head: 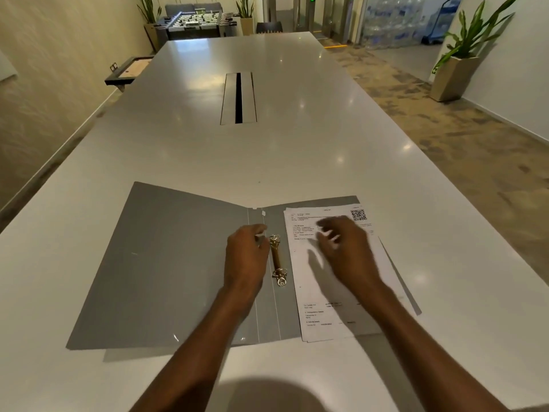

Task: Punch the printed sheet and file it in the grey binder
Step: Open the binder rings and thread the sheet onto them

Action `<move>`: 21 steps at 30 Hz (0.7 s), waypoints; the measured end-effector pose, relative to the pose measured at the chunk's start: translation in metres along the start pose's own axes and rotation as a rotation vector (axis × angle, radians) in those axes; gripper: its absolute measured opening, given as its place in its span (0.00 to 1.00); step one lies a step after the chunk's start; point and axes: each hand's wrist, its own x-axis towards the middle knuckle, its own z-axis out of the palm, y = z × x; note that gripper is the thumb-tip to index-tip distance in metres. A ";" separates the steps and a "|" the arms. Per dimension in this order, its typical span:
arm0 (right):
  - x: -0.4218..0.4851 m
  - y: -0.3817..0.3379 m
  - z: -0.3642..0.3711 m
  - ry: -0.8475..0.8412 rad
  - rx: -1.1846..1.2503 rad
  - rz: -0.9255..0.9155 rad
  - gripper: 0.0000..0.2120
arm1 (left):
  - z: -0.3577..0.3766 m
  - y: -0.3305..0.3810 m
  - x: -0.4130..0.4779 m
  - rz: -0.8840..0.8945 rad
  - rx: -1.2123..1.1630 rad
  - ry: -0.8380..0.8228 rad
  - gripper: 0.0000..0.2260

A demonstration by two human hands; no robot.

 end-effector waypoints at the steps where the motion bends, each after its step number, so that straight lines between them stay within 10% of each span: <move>1: 0.005 -0.011 0.016 -0.058 0.024 -0.017 0.11 | 0.005 -0.004 0.004 0.000 0.007 -0.022 0.14; 21: 0.008 -0.002 0.090 -0.069 0.212 0.036 0.06 | 0.020 -0.030 0.017 0.234 0.124 -0.080 0.08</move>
